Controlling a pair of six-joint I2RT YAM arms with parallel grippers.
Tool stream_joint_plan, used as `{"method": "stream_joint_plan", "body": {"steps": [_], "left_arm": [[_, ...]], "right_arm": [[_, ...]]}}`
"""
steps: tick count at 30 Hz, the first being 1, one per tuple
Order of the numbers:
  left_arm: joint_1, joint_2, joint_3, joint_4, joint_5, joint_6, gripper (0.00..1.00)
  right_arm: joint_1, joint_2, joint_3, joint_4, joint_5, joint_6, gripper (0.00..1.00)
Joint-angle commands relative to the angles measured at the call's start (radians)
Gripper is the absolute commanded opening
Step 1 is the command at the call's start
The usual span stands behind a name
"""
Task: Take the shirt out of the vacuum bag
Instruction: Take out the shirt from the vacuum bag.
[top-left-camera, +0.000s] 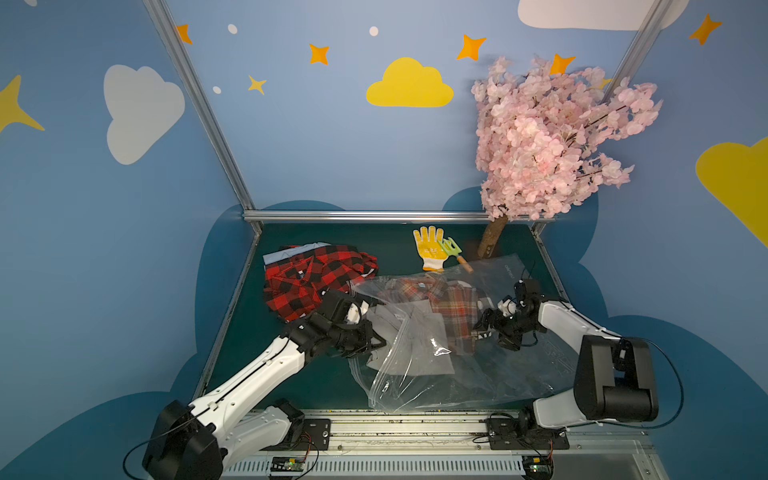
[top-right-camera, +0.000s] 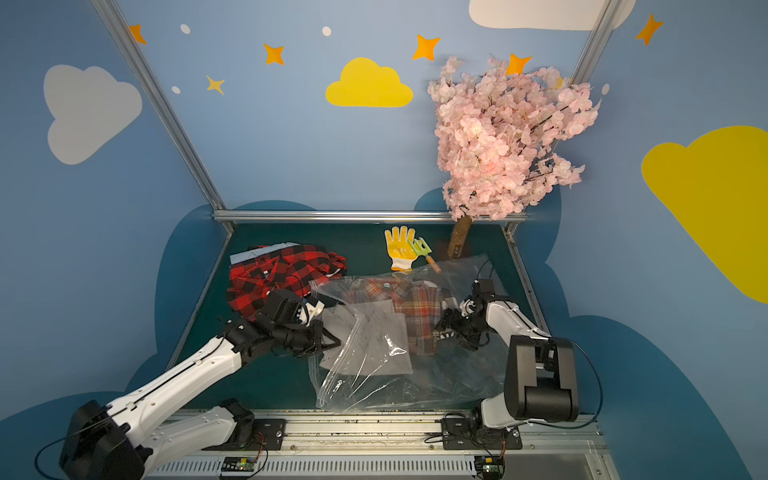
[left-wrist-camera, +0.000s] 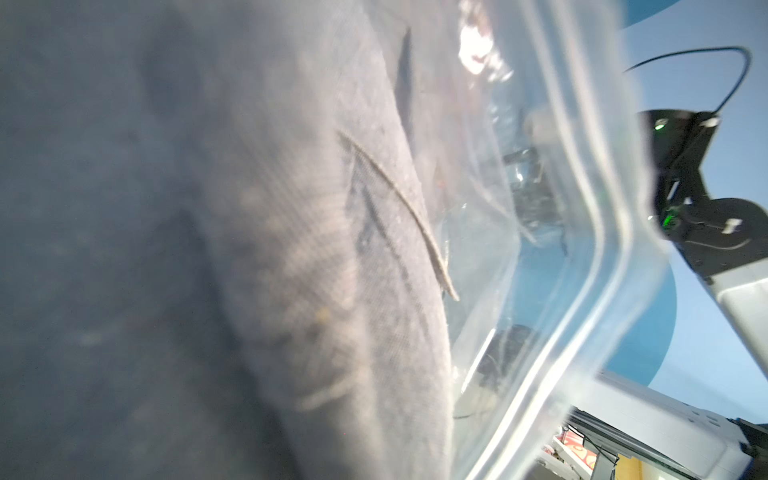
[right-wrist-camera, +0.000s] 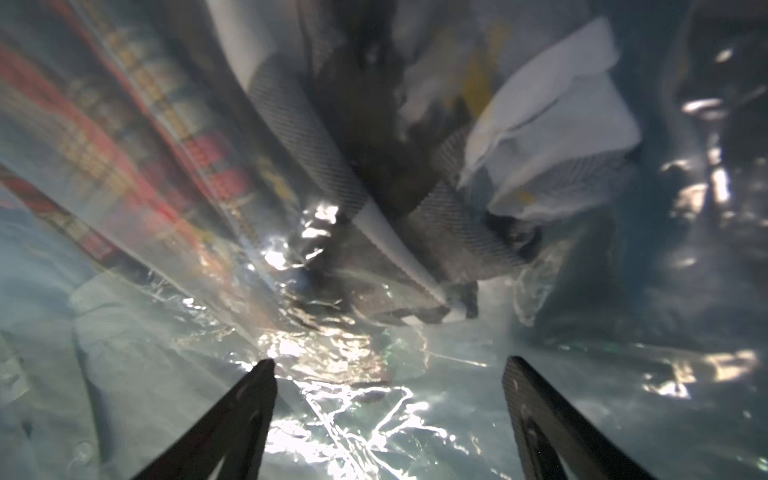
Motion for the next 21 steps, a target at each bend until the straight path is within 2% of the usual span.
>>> {"method": "stream_joint_plan", "body": {"steps": [1, 7, 10, 12, 14, 17, 21], "left_arm": [[0.088, -0.056, 0.078, -0.15, 0.038, 0.124, 0.09], [0.298, -0.07, 0.251, -0.362, 0.024, 0.302, 0.09], [0.397, -0.049, 0.378, -0.457, -0.039, 0.393, 0.09], [0.428, -0.024, 0.478, -0.516, -0.141, 0.446, 0.09], [0.465, 0.008, 0.579, -0.539, -0.179, 0.484, 0.09], [0.515, 0.079, 0.697, -0.537, -0.189, 0.516, 0.09], [0.548, 0.219, 0.834, -0.465, -0.099, 0.518, 0.08]], "right_arm": [[-0.006, 0.031, -0.017, 0.037, 0.011, 0.011, 0.87], [-0.01, 0.075, -0.012, 0.067, 0.007, 0.022, 0.87], [-0.012, 0.087, -0.01, 0.079, -0.002, 0.026, 0.87], [-0.012, 0.096, -0.007, 0.083, -0.011, 0.027, 0.87], [-0.012, 0.105, -0.001, 0.086, -0.021, 0.027, 0.87], [-0.011, 0.121, 0.017, 0.079, -0.029, 0.018, 0.87], [-0.011, 0.13, 0.032, 0.078, -0.037, 0.014, 0.87]]}}
